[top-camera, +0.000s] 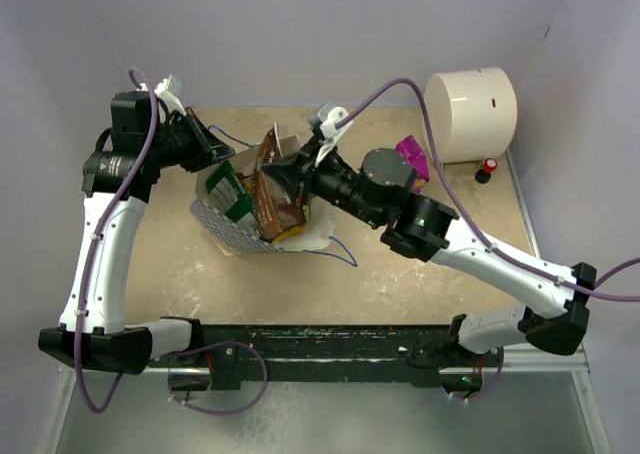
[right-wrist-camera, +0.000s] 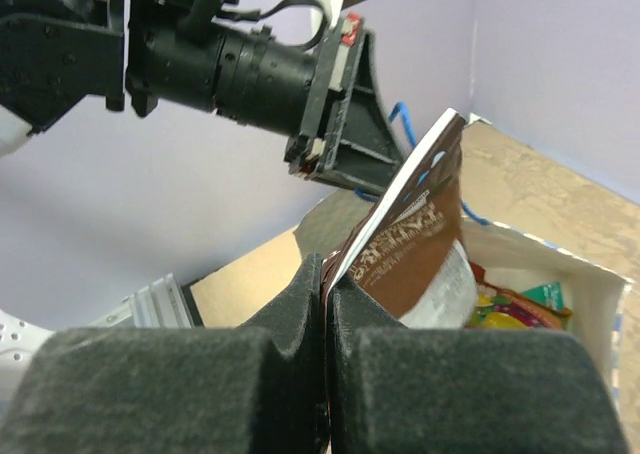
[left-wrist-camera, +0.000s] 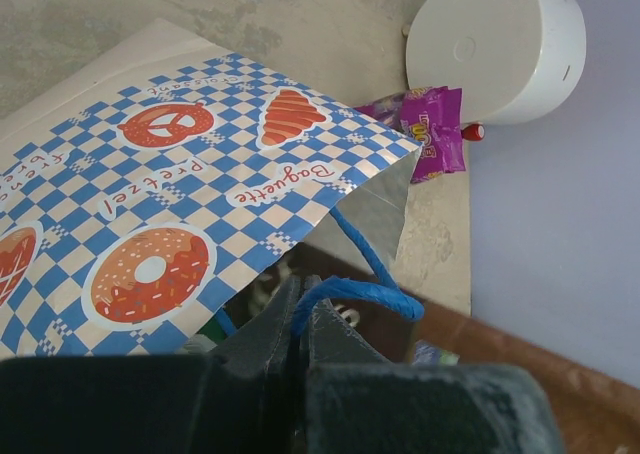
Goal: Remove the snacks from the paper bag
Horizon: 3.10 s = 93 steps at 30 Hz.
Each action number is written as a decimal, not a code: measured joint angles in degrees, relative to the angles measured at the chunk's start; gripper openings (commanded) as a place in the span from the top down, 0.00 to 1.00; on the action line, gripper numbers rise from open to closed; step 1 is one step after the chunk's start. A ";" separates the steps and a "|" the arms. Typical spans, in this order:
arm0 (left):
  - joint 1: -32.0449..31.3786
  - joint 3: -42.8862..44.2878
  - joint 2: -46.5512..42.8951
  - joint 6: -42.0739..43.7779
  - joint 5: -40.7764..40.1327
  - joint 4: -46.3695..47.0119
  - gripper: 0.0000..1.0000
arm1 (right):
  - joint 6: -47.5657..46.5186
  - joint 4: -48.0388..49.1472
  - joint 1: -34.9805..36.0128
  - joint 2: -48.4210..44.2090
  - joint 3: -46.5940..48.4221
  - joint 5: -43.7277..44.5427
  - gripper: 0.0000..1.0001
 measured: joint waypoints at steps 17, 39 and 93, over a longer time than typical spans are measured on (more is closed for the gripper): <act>0.00 -1.46 -0.20 0.39 -0.07 -0.04 1.00 | -2.86 -15.04 -0.17 -2.89 18.93 21.70 1.00; 0.02 6.93 -1.14 5.62 -15.69 -11.26 1.00 | 7.02 -5.51 -23.80 4.15 6.58 29.49 1.00; -6.01 16.65 2.34 20.15 -18.45 -13.03 1.00 | 43.60 -16.44 -36.74 -15.28 -42.07 14.29 1.00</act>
